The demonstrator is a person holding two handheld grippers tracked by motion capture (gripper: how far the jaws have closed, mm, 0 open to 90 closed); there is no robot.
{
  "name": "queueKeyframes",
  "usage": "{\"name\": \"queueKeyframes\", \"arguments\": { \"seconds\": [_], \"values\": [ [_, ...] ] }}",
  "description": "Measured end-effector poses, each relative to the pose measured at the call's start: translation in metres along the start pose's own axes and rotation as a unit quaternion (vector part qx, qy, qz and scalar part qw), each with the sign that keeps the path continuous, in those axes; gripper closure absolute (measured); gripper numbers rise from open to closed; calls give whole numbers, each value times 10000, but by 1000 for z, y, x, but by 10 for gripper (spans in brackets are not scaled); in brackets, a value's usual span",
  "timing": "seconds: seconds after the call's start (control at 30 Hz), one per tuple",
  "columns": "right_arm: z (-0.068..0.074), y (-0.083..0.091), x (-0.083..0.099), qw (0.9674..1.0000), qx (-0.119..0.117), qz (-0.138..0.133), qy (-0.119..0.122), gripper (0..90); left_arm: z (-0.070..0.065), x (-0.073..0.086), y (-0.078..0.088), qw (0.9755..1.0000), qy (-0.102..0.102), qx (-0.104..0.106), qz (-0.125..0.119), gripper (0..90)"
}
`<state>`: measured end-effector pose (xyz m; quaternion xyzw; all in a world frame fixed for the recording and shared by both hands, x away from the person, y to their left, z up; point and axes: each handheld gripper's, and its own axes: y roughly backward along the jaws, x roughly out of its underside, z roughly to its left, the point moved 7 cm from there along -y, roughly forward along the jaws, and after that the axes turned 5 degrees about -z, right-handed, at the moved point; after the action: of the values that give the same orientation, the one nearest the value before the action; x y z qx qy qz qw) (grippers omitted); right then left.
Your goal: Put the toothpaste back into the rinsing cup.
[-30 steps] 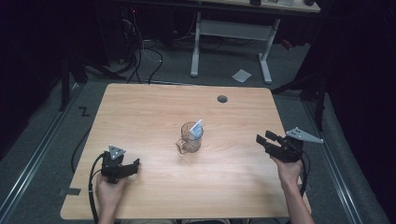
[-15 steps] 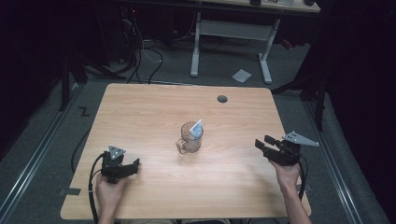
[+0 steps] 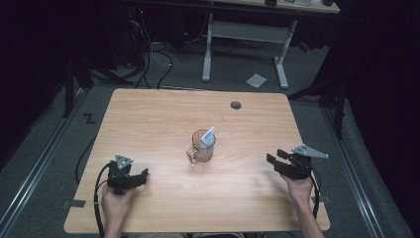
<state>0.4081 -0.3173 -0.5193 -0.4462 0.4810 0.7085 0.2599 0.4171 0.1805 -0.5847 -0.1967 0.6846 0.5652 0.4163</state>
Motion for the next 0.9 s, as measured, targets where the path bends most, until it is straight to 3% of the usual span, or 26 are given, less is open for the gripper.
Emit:
{"name": "queueKeyframes", "arguments": {
  "seconds": [0.23, 0.43, 0.9],
  "values": [
    [2, -8, 7, 9999, 50, 152, 35, 447, 0, 0, 0, 10000, -1, 4, 2, 214],
    [3, -20, 16, 9988, 248, 344, 234, 431, 0, 0, 0, 10000, -10, 11, 1, 210],
    [8, -37, 28, 9972, 307, 566, 392, 425, -1, 0, 0, 10000, -32, 23, 9, 208]
  ]
}}
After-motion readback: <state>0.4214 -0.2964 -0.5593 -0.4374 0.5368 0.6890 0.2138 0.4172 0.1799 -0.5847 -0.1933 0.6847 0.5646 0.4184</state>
